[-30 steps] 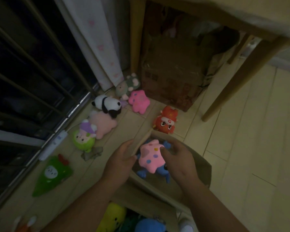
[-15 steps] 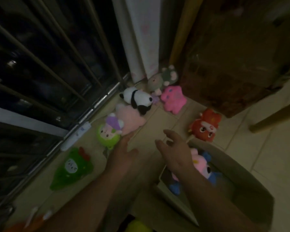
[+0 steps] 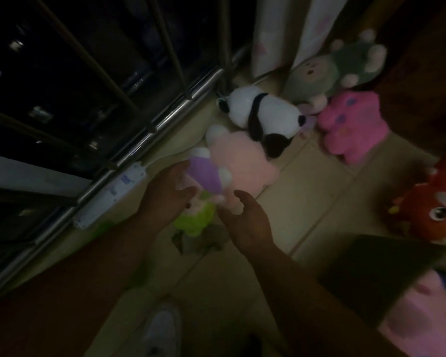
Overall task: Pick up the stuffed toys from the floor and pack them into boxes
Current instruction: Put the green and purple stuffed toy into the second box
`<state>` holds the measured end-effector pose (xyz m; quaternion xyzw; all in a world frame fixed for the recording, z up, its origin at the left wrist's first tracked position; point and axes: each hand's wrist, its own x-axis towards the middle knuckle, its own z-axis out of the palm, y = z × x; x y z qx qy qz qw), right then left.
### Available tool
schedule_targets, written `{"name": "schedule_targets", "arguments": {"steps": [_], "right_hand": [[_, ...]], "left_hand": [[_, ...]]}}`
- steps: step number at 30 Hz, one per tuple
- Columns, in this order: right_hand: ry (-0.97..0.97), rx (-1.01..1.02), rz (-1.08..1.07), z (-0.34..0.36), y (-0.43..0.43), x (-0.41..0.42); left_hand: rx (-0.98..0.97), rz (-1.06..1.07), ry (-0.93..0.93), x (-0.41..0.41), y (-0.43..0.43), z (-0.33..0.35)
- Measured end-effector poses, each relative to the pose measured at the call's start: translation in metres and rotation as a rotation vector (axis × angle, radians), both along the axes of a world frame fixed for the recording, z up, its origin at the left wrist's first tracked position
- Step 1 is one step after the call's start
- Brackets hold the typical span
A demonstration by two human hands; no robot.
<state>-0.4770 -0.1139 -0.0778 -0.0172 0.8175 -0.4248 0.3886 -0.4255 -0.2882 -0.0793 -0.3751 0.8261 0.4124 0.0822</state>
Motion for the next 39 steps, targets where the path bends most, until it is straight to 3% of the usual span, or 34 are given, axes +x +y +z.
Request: {"name": "schedule_targets", "arguments": {"steps": [4,8,16,26,39], "right_hand": [[-0.029,-0.043,-0.042,-0.047,-0.037,0.007],[-0.033,-0.089,-0.090,-0.080,-0.064,0.020],[-0.030,-0.278,-0.133,-0.084,-0.066,0.025],[0.050,-0.302,-0.141,0.041,-0.013,0.024],[0.201,-0.148,-0.218,0.276,0.180,-0.001]], "left_hand": [[0.031,0.015,-0.056,-0.003,-0.022,-0.037],[0.195,0.032,0.024,0.003,-0.030,-0.062],[0.081,0.130,0.042,0.010,-0.030,-0.064],[0.130,0.154,0.143,0.017,0.029,0.056],[0.227,-0.114,0.160,-0.014,0.199,0.274]]}}
